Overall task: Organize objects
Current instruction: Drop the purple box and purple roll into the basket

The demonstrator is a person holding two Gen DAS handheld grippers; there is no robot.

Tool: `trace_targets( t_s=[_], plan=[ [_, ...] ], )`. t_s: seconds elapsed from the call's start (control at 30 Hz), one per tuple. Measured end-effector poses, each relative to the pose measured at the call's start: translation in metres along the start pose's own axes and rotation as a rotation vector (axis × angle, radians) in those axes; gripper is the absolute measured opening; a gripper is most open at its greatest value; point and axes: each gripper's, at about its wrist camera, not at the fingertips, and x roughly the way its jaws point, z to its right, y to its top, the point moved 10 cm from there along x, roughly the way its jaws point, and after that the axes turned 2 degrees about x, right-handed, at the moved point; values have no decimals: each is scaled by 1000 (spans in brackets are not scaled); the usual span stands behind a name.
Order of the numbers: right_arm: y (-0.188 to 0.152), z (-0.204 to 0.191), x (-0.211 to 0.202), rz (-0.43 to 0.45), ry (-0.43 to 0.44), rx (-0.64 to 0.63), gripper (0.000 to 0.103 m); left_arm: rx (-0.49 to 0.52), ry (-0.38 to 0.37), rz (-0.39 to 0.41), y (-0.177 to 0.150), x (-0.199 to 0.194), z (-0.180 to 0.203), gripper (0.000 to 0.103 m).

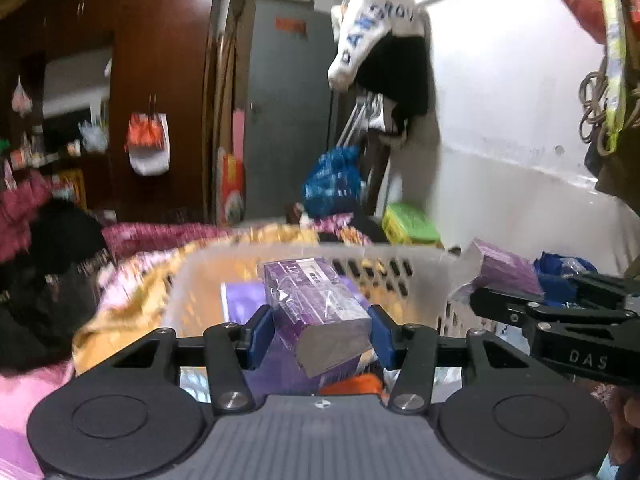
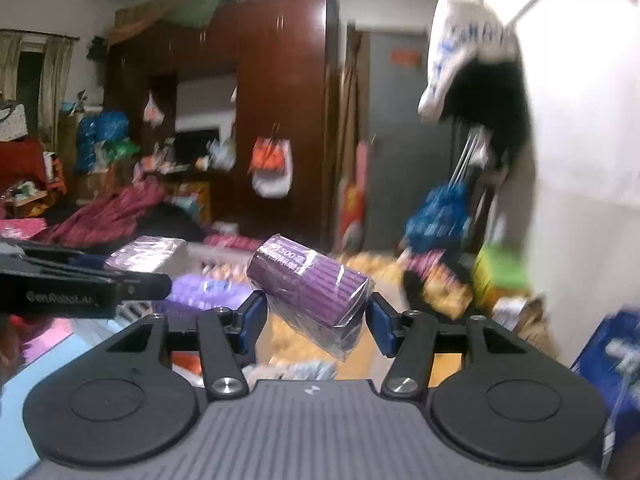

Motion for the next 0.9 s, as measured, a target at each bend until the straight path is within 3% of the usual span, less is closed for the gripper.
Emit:
trace_targets(
  t_s=[0.13,0.33,0.37,0.4,0.43,0.5,0.57,0.7,0.8,0.9],
  plan=[
    [-11,6,26,-64,31,65,59,-6,-5,-22,-10,9,-5,55],
    [-19,0,16,-70,36,52,60,-7,-6,-69,-19,17,-5,56],
    [-16,-1,15,-60,33,42,69,5,10,-53,-19,14,-5,58],
    [-16,-1,11,-51,33,34,93,9,28,-27,-17,11,-6,72],
    [-14,0,6,-26,22,29,100,1,37,-2,-16,4,-7,86],
    [-6,4,-10,57,-14,25,103,-22,27,58,-12,-16,-10,91],
    [-4,6,-27,73,35,60,103,-30,-1,91,-14,-36,-10,91],
    [-34,19,-64,7,132,193,103,-52,-34,103,-57,-84,-13,92],
    [-81,32,-91,-13,166,249,103,-57,-92,17,-111,-96,-12,92],
    [-126,45,-100,-72,159,293,103,-96,-107,-63,-141,-83,-24,91]
  ],
)
